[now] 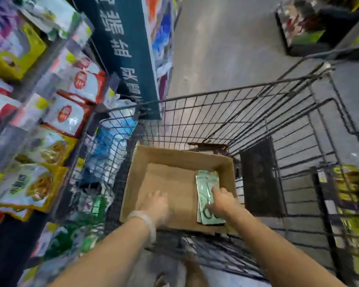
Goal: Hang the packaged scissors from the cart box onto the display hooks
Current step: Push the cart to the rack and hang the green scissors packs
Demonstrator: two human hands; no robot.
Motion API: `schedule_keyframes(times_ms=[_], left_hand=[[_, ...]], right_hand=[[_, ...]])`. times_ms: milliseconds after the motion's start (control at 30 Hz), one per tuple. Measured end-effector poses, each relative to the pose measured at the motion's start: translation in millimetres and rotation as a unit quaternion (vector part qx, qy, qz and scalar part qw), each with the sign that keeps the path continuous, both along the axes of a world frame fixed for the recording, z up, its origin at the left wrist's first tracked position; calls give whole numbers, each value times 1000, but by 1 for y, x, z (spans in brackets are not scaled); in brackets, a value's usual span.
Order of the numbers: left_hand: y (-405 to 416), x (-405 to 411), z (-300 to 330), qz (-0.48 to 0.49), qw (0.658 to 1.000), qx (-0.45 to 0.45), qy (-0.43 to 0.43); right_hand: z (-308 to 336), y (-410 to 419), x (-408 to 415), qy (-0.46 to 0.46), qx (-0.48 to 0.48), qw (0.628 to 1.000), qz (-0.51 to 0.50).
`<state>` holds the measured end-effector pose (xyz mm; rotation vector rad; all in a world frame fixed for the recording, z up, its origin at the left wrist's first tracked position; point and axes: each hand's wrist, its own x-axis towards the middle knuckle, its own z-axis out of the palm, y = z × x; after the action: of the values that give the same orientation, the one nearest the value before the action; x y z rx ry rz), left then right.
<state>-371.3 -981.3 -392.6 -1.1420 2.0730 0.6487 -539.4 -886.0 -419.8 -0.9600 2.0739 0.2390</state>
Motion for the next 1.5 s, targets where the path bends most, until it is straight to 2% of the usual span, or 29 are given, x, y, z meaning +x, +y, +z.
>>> schedule_keyframes(times_ms=[367,533,733,833,900,1000,1067,1133,1167,1233,1267,1333,1433,1500], left_hand=[[-16,-59,-119,29,994,97,-28],[-1,-67,-163,112,979,167,-30],[0,-88,-148,114,977,180,-24],[-5,-91,-146,187,966,179,7],[-10,-88,-144,279,938,201,43],[-14,-85,-142,447,849,255,118],[-17,-86,-139,515,796,272,164],[-21,-86,-139,573,757,253,187],[-23,-84,-141,593,744,243,189],[-27,-80,-144,587,760,218,176],[-27,-78,-145,574,773,209,171],[-28,-74,-148,572,778,193,175],[-29,-70,-154,583,771,187,177],[-30,-65,-157,587,772,173,171]], right_hand=[[-131,-20,-40,-76,70,987,-123],[-152,-18,-36,-31,80,980,-180],[-150,-17,-38,-36,56,962,-266],[-146,-16,-41,-85,27,942,-325],[-141,-15,-42,-178,-23,901,-396],[-124,-15,-40,-360,-86,809,-456],[-121,-18,-36,-410,-101,791,-442],[-124,-23,-32,-385,-109,814,-422],[-126,-25,-31,-338,-112,844,-400],[-135,-23,-31,-171,-96,925,-326],[-139,-20,-31,-84,-90,946,-301],[-150,-11,-31,-16,-66,951,-302],[-165,-9,-25,-51,5,951,-305],[-171,-15,-21,-27,38,958,-281]])
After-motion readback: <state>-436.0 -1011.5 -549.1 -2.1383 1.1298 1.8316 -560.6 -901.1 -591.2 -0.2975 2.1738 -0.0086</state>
